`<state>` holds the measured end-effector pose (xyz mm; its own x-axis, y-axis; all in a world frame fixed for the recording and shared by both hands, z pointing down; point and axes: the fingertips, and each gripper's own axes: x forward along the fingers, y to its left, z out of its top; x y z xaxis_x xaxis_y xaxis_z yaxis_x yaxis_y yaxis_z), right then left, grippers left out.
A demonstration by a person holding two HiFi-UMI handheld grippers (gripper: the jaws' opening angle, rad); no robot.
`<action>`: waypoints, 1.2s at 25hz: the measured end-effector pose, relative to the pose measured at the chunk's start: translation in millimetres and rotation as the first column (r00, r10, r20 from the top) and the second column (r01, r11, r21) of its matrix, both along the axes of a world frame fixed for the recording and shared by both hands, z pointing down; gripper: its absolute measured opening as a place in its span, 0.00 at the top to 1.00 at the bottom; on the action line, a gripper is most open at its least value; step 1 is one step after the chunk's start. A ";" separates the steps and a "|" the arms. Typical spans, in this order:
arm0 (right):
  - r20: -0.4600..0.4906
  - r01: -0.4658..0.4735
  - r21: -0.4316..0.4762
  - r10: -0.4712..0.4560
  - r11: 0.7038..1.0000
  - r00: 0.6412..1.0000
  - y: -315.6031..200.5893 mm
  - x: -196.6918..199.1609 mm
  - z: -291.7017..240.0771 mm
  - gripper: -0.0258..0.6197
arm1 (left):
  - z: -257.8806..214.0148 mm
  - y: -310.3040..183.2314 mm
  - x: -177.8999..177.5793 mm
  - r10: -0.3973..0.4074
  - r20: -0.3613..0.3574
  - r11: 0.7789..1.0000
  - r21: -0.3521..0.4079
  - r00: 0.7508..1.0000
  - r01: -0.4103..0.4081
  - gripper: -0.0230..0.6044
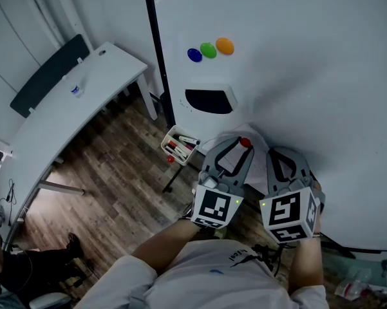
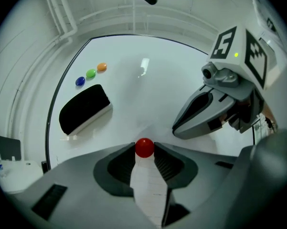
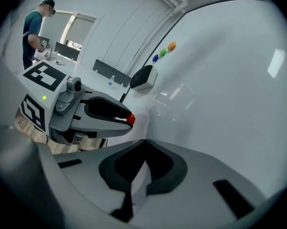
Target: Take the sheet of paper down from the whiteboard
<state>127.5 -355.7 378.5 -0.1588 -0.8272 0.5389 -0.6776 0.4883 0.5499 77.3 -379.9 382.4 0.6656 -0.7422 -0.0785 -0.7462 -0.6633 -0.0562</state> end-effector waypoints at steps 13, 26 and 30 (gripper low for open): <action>0.131 0.059 0.007 -0.060 0.998 0.990 25.7 1.0 13.6 0.94 | -0.6 51.5 -14.3 0.005 0.009 0.997 -0.077 1.000 -0.004 0.75; 0.172 0.112 0.021 -0.114 0.994 0.979 40.5 -0.6 8.6 0.94 | -8.6 66.4 -9.7 0.019 0.009 0.996 -0.089 1.000 -0.018 0.75; 0.194 0.111 0.028 -0.114 0.993 0.974 42.7 4.9 4.2 0.94 | -15.8 67.1 -9.8 0.020 0.009 0.997 -0.076 1.000 -0.020 0.75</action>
<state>132.5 -313.1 382.6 -0.3520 -0.8070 0.4742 -0.7141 0.5591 0.4213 67.5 -312.9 366.6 0.6808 -0.7323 -0.0164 -0.7324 -0.6807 -0.0122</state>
